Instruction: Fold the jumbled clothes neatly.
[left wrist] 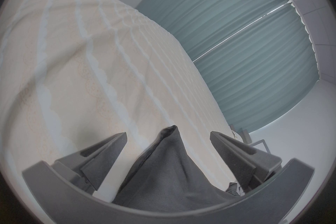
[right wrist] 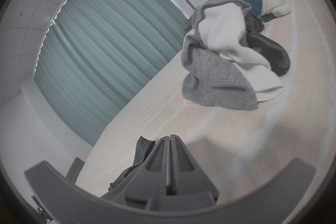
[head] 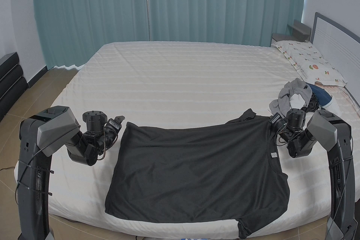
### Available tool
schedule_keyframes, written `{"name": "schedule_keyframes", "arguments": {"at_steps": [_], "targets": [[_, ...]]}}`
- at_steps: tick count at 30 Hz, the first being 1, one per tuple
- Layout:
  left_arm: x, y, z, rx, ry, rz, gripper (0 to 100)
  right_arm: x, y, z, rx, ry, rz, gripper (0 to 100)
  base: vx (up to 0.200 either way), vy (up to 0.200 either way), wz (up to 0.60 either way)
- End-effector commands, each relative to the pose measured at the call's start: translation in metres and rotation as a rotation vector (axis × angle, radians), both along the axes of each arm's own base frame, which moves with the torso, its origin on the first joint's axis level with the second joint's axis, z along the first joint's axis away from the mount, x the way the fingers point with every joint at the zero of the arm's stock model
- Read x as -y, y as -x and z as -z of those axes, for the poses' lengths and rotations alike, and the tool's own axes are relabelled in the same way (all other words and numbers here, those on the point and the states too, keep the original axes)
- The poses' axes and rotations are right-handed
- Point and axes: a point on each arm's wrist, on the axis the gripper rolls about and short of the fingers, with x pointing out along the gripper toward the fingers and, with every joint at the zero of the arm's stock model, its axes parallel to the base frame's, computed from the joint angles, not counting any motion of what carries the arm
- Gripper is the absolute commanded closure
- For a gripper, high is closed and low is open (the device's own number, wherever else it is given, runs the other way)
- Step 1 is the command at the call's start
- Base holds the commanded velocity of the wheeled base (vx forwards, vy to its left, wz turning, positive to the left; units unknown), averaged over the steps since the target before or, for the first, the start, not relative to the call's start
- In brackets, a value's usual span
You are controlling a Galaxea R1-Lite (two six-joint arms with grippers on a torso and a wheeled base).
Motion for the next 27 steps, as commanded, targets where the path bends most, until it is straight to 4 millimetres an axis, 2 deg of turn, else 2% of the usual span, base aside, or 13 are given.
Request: {"name": "schedule_keyframes", "arguments": {"at_steps": [1, 4, 7, 10, 11, 15, 18, 20, 27], "targets": [[0.009, -0.002, -0.012, 0.026, -0.047, 0.005, 0, 0.000, 0.000, -0.003, 0.009, -0.006, 0.012, 100, 0.000, 0.000, 0.00], [0.012, -0.005, -0.026, 0.065, -0.064, 0.031, 0, -0.003, 0.001, -0.002, 0.006, -0.006, 0.009, 100, 0.000, 0.000, 0.00], [0.027, -0.018, -0.035, 0.081, -0.058, 0.070, 0, -0.011, 0.003, 0.000, -0.004, -0.005, -0.004, 100, 0.000, 0.000, 0.00], [0.032, -0.027, -0.031, 0.061, -0.056, 0.080, 0, -0.012, 0.004, 0.002, -0.012, -0.006, -0.005, 100, 0.000, 0.000, 0.00], [0.039, -0.034, -0.023, 0.036, -0.059, 0.092, 0, -0.015, 0.005, 0.004, -0.021, -0.004, -0.010, 100, 0.000, 0.000, 0.00], [0.040, -0.034, -0.012, 0.001, -0.064, 0.097, 0, -0.019, 0.006, 0.003, -0.017, -0.002, -0.020, 100, 0.000, 0.000, 0.00], [0.042, -0.035, 0.004, -0.020, -0.071, 0.102, 0, -0.021, 0.009, 0.005, -0.027, -0.003, -0.024, 100, 0.000, 0.000, 0.00], [0.042, -0.036, 0.006, -0.018, -0.072, 0.097, 0, -0.029, 0.011, 0.005, -0.031, -0.002, -0.038, 100, 0.000, 0.000, 0.00], [0.040, -0.037, 0.009, -0.019, -0.091, 0.092, 0, -0.034, 0.014, 0.002, -0.004, 0.004, -0.051, 100, 0.000, 0.000, 0.00]]}}
